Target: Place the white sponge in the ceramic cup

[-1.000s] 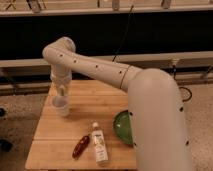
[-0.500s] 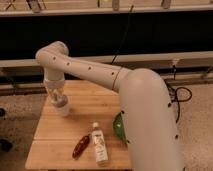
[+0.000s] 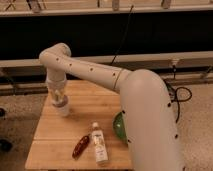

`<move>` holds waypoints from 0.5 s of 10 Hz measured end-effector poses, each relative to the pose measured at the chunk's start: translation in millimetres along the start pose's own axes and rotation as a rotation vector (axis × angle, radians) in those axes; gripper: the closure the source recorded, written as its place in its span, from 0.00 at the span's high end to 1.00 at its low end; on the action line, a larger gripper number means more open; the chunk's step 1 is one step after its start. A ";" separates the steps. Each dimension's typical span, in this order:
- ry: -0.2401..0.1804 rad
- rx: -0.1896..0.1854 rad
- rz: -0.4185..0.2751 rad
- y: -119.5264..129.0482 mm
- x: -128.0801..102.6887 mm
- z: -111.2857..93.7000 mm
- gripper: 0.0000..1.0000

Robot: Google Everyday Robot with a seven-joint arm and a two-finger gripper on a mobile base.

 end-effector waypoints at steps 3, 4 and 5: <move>0.006 0.001 -0.002 2.4 1.9 -2.1 0.80; 0.008 0.000 -0.004 2.7 2.0 -2.9 0.80; 0.012 0.002 -0.007 3.5 2.5 -4.7 0.80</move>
